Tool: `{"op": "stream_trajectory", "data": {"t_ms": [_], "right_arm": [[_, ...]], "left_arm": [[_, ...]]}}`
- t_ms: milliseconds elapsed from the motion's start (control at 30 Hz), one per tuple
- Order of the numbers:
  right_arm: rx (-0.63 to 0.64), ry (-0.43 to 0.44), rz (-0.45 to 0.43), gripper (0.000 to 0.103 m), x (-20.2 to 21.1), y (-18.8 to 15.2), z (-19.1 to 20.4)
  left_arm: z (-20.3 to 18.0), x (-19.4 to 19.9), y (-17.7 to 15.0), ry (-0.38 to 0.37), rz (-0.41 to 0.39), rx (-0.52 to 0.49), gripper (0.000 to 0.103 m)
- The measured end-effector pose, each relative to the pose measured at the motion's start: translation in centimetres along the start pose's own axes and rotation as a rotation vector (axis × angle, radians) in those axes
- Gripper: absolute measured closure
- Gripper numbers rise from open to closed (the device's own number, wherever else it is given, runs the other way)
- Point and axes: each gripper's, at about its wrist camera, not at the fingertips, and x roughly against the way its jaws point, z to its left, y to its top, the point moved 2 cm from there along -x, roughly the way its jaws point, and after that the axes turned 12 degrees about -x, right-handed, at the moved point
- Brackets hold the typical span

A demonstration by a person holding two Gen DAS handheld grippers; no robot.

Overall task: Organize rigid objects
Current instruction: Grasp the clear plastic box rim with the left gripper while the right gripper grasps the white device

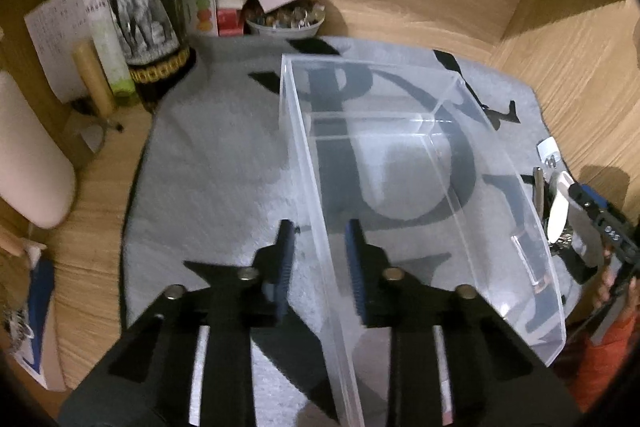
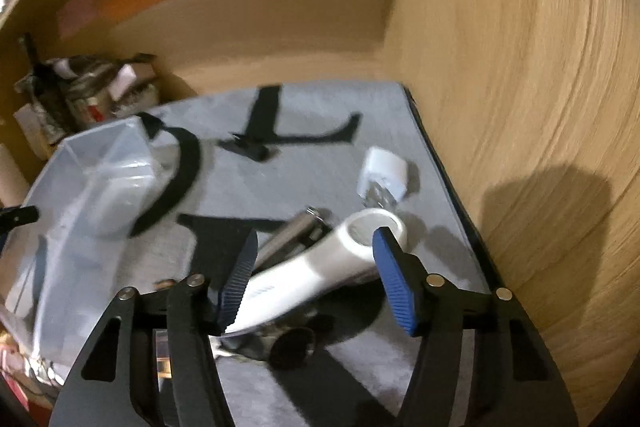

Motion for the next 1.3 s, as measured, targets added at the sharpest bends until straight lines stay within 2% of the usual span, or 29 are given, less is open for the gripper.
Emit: {"op": "stream_trajectory", "data": {"t_ms": [33,233,533,733,967,1100,1300], "right_arm": [[-0.022,-0.012,0.009,0.046,-0.3,0.0,-0.5],[-0.101,-0.025,0.043,0.046,-1.2,-0.1,-2.2],[-0.088,-0.024,0.103,0.039,-3.3,0.4,-1.2],[-0.059,-0.031,0.120,0.039,-4.6,0.6,-0.4],[-0.066,0.016,0.131,0.046,-5.5,1.3,-0.3],[-0.083,0.026,0.130,0.059,-5.7,1.5,-0.5],[-0.045,0.019,0.095,0.064,-5.5,1.8,0.8]], "left_arm": [[0.1,-0.2,-0.1,-0.012,0.008,0.007,0.088],[-0.3,-0.3,-0.2,-0.005,0.003,0.006,0.090],[-0.6,-0.4,-0.2,0.017,-0.013,-0.020,0.090],[-0.7,-0.5,-0.2,0.022,-0.021,-0.031,0.090],[-0.6,-0.6,-0.2,0.022,-0.027,-0.036,0.090],[-0.6,-0.6,-0.1,0.018,-0.032,-0.035,0.090],[-0.6,-0.7,-0.2,0.017,-0.033,-0.034,0.090]]}}
